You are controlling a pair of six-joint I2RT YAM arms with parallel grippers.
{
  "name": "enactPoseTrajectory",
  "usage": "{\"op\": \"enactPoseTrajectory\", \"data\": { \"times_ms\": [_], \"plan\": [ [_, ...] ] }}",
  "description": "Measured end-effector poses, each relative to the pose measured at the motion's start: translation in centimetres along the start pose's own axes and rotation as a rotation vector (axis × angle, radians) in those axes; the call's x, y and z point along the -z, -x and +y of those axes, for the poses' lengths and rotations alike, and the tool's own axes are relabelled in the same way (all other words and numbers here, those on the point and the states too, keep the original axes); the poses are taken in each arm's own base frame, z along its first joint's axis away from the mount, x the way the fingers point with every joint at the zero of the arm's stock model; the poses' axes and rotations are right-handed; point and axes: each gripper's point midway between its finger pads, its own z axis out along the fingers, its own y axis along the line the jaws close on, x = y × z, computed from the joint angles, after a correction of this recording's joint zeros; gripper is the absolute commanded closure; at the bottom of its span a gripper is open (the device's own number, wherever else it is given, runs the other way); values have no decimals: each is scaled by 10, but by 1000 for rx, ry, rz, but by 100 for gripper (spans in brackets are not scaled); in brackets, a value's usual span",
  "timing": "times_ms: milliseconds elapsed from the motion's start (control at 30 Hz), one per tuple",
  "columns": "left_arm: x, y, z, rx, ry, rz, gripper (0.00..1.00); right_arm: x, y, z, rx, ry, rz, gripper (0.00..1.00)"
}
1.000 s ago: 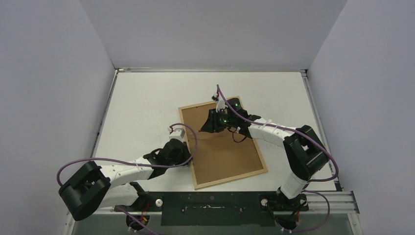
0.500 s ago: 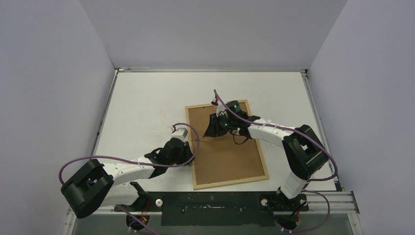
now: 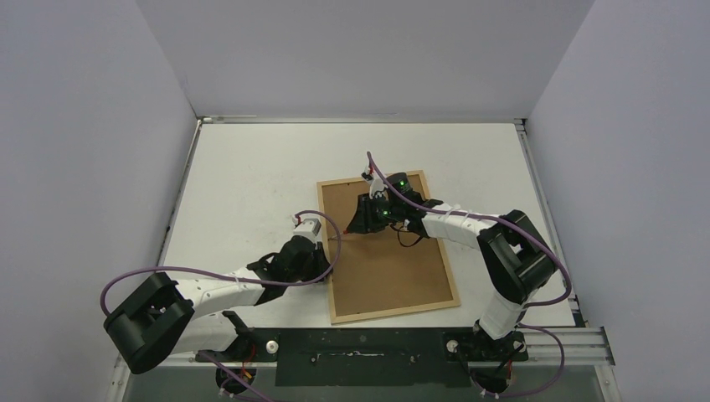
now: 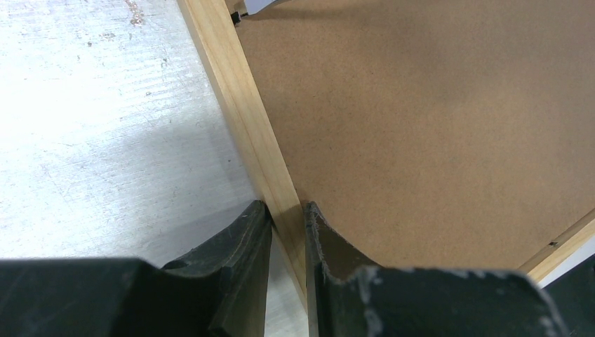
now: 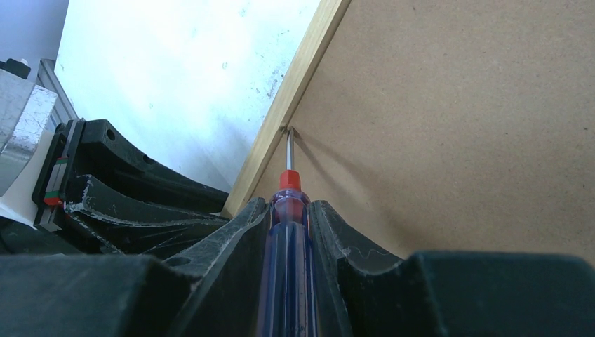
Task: Take the photo out of the frame
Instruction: Release the photo frame item from the photo frame.
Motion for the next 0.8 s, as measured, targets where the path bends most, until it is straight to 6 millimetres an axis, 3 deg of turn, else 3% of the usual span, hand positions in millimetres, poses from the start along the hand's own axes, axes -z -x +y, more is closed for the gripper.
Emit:
{"op": "enactPoseTrajectory", "data": {
  "times_ms": [800],
  "plan": [
    [0,0,0,-1,9,12,100,-3,-4,4,2,7,10,100]
  ]
}}
